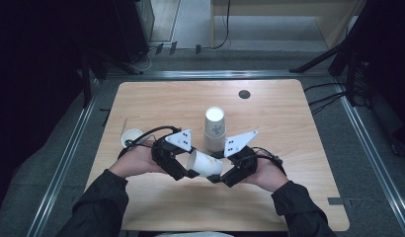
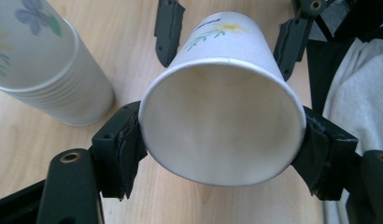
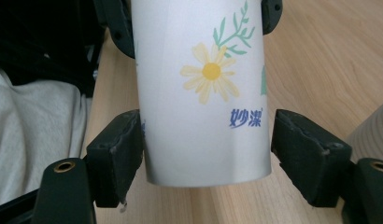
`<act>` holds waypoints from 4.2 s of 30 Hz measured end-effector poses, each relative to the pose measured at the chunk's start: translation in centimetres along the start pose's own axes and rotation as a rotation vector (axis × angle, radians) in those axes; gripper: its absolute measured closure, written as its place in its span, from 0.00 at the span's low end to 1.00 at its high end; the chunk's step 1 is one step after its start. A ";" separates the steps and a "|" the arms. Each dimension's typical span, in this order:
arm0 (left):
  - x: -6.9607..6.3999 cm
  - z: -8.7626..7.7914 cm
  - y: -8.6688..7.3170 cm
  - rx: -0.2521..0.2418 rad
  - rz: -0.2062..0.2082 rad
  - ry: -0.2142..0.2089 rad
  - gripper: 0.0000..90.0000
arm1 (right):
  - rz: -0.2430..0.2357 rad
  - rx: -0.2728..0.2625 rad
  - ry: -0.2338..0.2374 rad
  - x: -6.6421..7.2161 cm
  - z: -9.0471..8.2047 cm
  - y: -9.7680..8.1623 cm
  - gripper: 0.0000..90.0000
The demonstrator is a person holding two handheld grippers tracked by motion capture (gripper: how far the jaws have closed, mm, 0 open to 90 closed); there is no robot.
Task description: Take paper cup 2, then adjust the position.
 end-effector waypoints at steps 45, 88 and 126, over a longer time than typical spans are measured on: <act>0.3 0.1 -0.1 -0.239 -0.088 -0.011 0.14 | 0.009 -0.094 0.011 -0.4 -0.6 0.5 0.37; 0.7 -1.5 -0.1 -0.396 -0.120 0.007 0.28 | 0.026 -0.067 0.021 -0.4 -0.1 0.1 0.29; 3.1 -3.0 -4.0 -0.189 -0.186 0.134 0.28 | 0.107 -0.056 -0.160 -2.7 0.1 -2.0 0.21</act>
Point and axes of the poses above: each handheld gripper's, and its own axes: z roughly forward along the jaws, y roughly out of its top, x roughly to its left, the point moved 6 cm from there along z, roughly forward along the jaws, and after that the axes turned 2 degrees about -y, right-handed, at the moved point
